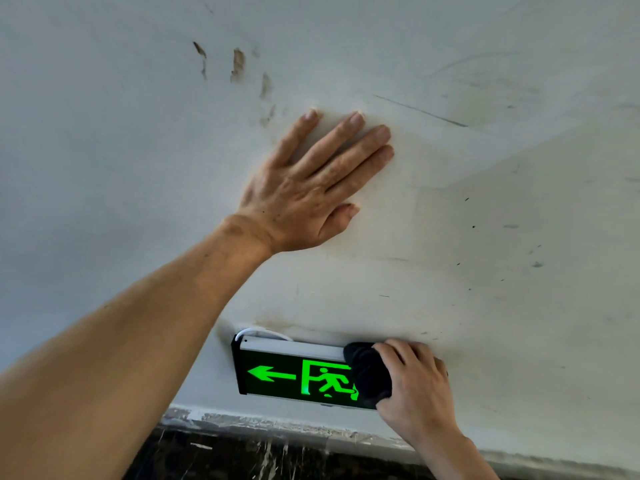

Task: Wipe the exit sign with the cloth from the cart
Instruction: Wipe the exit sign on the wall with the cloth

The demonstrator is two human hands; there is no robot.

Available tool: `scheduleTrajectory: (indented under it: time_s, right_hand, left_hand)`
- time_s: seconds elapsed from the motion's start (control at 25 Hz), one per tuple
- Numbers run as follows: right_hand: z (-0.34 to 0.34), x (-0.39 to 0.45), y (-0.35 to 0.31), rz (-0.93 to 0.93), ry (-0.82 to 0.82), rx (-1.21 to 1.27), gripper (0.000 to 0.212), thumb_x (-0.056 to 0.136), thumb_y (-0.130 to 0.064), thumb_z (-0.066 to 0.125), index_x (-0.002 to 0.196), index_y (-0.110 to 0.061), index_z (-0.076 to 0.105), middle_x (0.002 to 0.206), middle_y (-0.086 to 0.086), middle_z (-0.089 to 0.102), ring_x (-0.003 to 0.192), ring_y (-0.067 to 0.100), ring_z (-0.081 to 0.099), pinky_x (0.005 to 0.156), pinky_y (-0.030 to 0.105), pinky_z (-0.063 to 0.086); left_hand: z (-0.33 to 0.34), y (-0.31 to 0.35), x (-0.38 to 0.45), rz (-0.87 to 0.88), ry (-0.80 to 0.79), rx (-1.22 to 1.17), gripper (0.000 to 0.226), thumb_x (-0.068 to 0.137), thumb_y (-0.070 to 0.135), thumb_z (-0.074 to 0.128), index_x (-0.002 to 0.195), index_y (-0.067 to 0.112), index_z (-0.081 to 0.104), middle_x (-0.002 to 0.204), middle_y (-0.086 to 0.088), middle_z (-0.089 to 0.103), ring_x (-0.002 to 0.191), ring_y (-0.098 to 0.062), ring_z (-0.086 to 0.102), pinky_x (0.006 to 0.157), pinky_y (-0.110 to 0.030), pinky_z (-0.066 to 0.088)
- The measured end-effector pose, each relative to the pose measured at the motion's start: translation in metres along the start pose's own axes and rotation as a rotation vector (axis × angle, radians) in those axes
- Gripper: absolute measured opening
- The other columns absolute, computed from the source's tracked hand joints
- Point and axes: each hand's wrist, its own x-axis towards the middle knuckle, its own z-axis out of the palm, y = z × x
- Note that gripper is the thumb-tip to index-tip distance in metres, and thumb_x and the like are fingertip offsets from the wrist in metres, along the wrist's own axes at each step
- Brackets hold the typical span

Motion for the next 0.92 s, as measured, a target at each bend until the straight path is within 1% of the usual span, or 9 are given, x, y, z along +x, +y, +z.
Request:
scheduleTrajectory:
  time_s: [0.28,0.44,0.52,0.6,0.68,0.76,0.8,0.84,0.92]
  right_hand:
    - [0.007,-0.007,0.004,0.075,0.098,0.023,0.064,0.029,-0.005,0.079,0.092,-0.018,0.074,0.093,-0.003,0.071,0.083,0.031,0.067,0.065,0.042,0.056]
    - [0.010,-0.017,0.009,0.075,0.147,0.092,0.059,0.029,0.001,0.082,0.086,-0.013,0.074,0.087,0.000,0.070,0.076,0.034,0.064,0.060,0.041,0.056]
    - [0.015,-0.033,0.009,0.059,0.150,0.150,0.060,0.026,0.000,0.084,0.084,-0.013,0.074,0.085,0.001,0.071,0.076,0.029,0.062,0.063,0.035,0.055]
    - [0.025,-0.055,0.017,0.071,0.130,0.248,0.059,0.024,0.000,0.082,0.082,-0.014,0.075,0.085,0.001,0.071,0.081,0.021,0.053,0.072,0.022,0.046]
    - [0.027,-0.072,0.025,0.214,0.079,0.428,0.056,0.025,-0.006,0.071,0.080,-0.015,0.074,0.087,0.005,0.071,0.082,0.017,0.047,0.078,0.011,0.038]
    - [0.014,-0.081,0.034,0.352,0.017,0.628,0.048,0.030,-0.013,0.064,0.077,-0.009,0.069,0.099,0.028,0.070,0.088,0.027,0.055,0.073,-0.003,0.033]
    - [0.011,-0.082,0.042,0.374,0.028,0.634,0.038,0.038,-0.010,0.069,0.075,-0.005,0.065,0.106,0.039,0.065,0.094,0.035,0.059,0.066,-0.005,0.035]
    - [0.010,-0.082,0.045,0.444,0.081,0.666,0.033,0.050,-0.008,0.075,0.080,0.002,0.063,0.110,0.041,0.062,0.098,0.031,0.063,0.062,-0.005,0.038]
    - [0.009,-0.073,0.053,0.656,0.294,0.911,0.046,0.065,0.001,0.075,0.107,-0.002,0.057,0.112,0.029,0.064,0.086,0.002,0.067,0.069,-0.001,0.045]
  left_hand:
    - [0.002,-0.001,-0.001,0.004,0.008,0.010,0.065,0.098,0.042,0.040,0.156,0.015,0.030,0.159,-0.002,0.030,0.147,-0.027,0.029,0.122,-0.051,0.012]
    - [0.003,-0.001,-0.001,0.002,0.010,0.026,0.066,0.098,0.042,0.040,0.157,0.015,0.029,0.159,-0.002,0.030,0.147,-0.027,0.029,0.122,-0.051,0.012]
    - [0.003,-0.001,-0.001,0.005,0.006,0.029,0.067,0.097,0.043,0.041,0.157,0.015,0.027,0.160,-0.002,0.029,0.147,-0.026,0.028,0.122,-0.051,0.011]
    - [0.003,0.000,-0.001,0.002,0.002,0.027,0.069,0.096,0.043,0.042,0.157,0.016,0.026,0.160,-0.002,0.028,0.148,-0.027,0.027,0.122,-0.051,0.011]
    - [0.004,0.000,-0.001,0.000,0.001,0.028,0.069,0.097,0.043,0.041,0.158,0.016,0.025,0.160,-0.002,0.028,0.148,-0.027,0.025,0.123,-0.051,0.010]
    - [0.004,-0.001,-0.001,0.002,0.001,0.031,0.069,0.098,0.043,0.040,0.159,0.016,0.023,0.161,-0.002,0.027,0.148,-0.026,0.024,0.123,-0.050,0.009]
    - [0.005,-0.002,-0.001,0.001,0.003,0.029,0.069,0.098,0.043,0.039,0.159,0.016,0.023,0.161,-0.002,0.027,0.149,-0.026,0.023,0.123,-0.050,0.008]
    - [0.005,-0.002,-0.001,-0.001,0.005,0.026,0.069,0.098,0.043,0.039,0.159,0.016,0.022,0.161,-0.002,0.027,0.149,-0.026,0.023,0.123,-0.050,0.008]
    - [0.006,-0.001,-0.002,0.000,0.007,0.032,0.070,0.097,0.043,0.040,0.159,0.016,0.022,0.161,-0.002,0.027,0.149,-0.026,0.023,0.123,-0.051,0.008]
